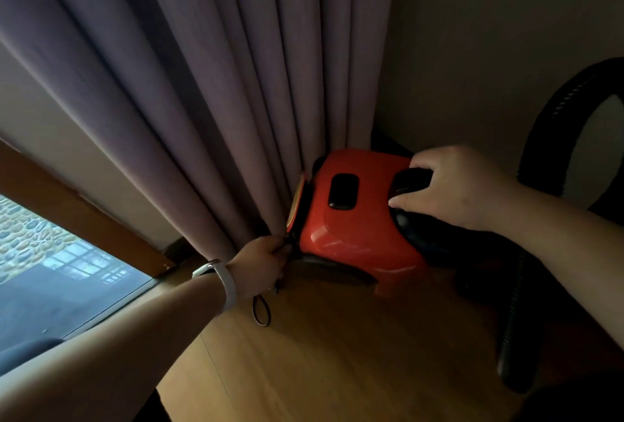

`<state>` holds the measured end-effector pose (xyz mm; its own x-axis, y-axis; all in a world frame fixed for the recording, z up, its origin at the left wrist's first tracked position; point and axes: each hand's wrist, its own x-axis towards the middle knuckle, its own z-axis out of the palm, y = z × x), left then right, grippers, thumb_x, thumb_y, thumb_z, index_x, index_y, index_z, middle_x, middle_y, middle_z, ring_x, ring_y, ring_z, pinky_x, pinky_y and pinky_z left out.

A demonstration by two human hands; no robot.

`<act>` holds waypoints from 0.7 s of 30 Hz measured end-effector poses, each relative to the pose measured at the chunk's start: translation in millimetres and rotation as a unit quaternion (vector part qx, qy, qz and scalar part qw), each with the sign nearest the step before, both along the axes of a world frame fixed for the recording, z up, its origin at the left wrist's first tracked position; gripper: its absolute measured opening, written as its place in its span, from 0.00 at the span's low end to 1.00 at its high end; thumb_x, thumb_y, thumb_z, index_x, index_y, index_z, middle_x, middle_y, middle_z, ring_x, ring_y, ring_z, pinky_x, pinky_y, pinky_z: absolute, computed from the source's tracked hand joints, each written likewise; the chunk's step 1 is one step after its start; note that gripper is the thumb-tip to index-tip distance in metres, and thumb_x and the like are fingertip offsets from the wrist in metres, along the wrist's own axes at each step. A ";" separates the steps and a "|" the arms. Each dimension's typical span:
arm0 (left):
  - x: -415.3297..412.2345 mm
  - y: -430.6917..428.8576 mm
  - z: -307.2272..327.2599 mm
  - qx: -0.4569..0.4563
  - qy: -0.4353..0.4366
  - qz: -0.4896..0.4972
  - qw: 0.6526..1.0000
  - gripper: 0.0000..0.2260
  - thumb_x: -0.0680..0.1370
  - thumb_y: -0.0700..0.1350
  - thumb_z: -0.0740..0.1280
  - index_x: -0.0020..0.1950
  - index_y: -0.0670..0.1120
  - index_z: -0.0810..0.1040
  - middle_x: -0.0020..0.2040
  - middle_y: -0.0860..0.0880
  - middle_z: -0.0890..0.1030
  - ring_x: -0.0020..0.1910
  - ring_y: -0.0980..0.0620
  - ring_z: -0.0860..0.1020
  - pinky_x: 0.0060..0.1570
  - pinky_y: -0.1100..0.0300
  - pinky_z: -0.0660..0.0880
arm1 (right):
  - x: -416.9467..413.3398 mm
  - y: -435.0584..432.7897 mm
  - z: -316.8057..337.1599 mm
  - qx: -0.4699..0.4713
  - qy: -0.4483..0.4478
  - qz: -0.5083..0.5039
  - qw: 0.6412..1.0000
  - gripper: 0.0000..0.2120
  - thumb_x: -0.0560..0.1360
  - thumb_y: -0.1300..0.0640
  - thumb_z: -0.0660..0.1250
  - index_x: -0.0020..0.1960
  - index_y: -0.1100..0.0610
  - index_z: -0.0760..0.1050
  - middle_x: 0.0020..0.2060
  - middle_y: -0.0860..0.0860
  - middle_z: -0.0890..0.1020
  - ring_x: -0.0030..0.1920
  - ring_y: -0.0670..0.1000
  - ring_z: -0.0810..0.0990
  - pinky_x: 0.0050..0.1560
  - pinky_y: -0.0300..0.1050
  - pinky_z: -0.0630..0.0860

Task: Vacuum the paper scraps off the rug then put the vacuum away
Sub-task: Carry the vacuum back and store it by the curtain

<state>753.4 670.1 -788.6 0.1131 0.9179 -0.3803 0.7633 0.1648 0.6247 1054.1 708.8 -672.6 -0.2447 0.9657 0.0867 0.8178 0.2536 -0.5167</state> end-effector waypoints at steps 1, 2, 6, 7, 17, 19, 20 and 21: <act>-0.6 0.7 0.9 0.019 0.018 -0.041 0.999 0.11 0.85 0.43 0.59 0.45 0.42 0.77 0.34 0.46 0.76 0.31 0.51 0.75 0.34 0.58 0.72 | 1.9 1.5 -2.0 0.002 -0.005 -0.008 1.000 0.13 0.58 0.35 0.74 0.34 0.42 0.76 0.32 0.39 0.79 0.35 0.39 0.78 0.32 0.40 0.70; -1.2 1.2 4.9 0.045 0.034 -0.080 0.995 0.11 0.84 0.46 0.60 0.47 0.42 0.78 0.37 0.47 0.78 0.35 0.50 0.76 0.40 0.57 0.74 | 3.2 2.7 -3.9 0.004 -0.014 -0.015 1.000 0.13 0.59 0.36 0.75 0.33 0.42 0.76 0.31 0.40 0.79 0.34 0.40 0.77 0.32 0.40 0.69; -3.7 4.7 33.9 0.114 0.142 -0.245 0.952 0.10 0.83 0.53 0.61 0.46 0.51 0.76 0.40 0.54 0.79 0.37 0.56 0.74 0.39 0.58 0.71 | 1.0 2.5 -9.0 0.015 -0.075 -0.031 0.997 0.16 0.61 0.36 0.75 0.35 0.46 0.75 0.33 0.42 0.79 0.36 0.44 0.77 0.37 0.44 0.75; -3.5 5.1 40.0 0.129 0.175 -0.276 0.936 0.09 0.82 0.54 0.61 0.47 0.53 0.76 0.41 0.55 0.79 0.37 0.57 0.73 0.39 0.59 0.69 | -0.8 1.4 -9.0 0.015 -0.082 -0.028 0.996 0.16 0.62 0.36 0.75 0.36 0.46 0.76 0.34 0.43 0.79 0.37 0.45 0.77 0.39 0.46 0.77; -17.5 32.6 61.5 0.095 0.037 -0.217 0.971 0.09 0.70 0.52 0.78 0.38 0.58 0.79 0.36 0.63 0.79 0.33 0.68 0.77 0.29 0.73 0.70 | -16.2 -16.0 1.0 -0.013 -0.096 0.126 0.987 0.23 0.58 0.30 0.64 0.35 0.49 0.77 0.28 0.44 0.78 0.31 0.43 0.76 0.32 0.43 0.74; -20.8 36.3 54.5 0.082 0.010 -0.195 0.977 0.11 0.67 0.52 0.80 0.38 0.58 0.78 0.35 0.62 0.79 0.33 0.66 0.76 0.33 0.73 0.71 | -18.5 -18.3 2.5 -0.005 -0.097 0.148 0.984 0.24 0.58 0.29 0.63 0.35 0.50 0.77 0.28 0.44 0.78 0.33 0.44 0.77 0.31 0.41 0.72; -23.5 38.9 51.8 0.085 -0.006 -0.185 0.979 0.12 0.67 0.51 0.81 0.38 0.59 0.77 0.35 0.62 0.79 0.33 0.66 0.75 0.36 0.73 0.71 | -18.5 -18.7 3.3 -0.005 -0.098 0.154 0.983 0.23 0.59 0.30 0.64 0.35 0.50 0.77 0.28 0.44 0.78 0.35 0.43 0.77 0.30 0.39 0.71; -26.7 41.9 49.7 0.087 -0.023 -0.175 0.981 0.13 0.67 0.50 0.81 0.37 0.60 0.77 0.34 0.62 0.78 0.33 0.66 0.75 0.37 0.72 0.72 | -17.9 -18.8 4.3 -0.009 -0.097 0.157 0.983 0.21 0.59 0.32 0.66 0.35 0.50 0.77 0.28 0.44 0.78 0.37 0.42 0.77 0.29 0.37 0.69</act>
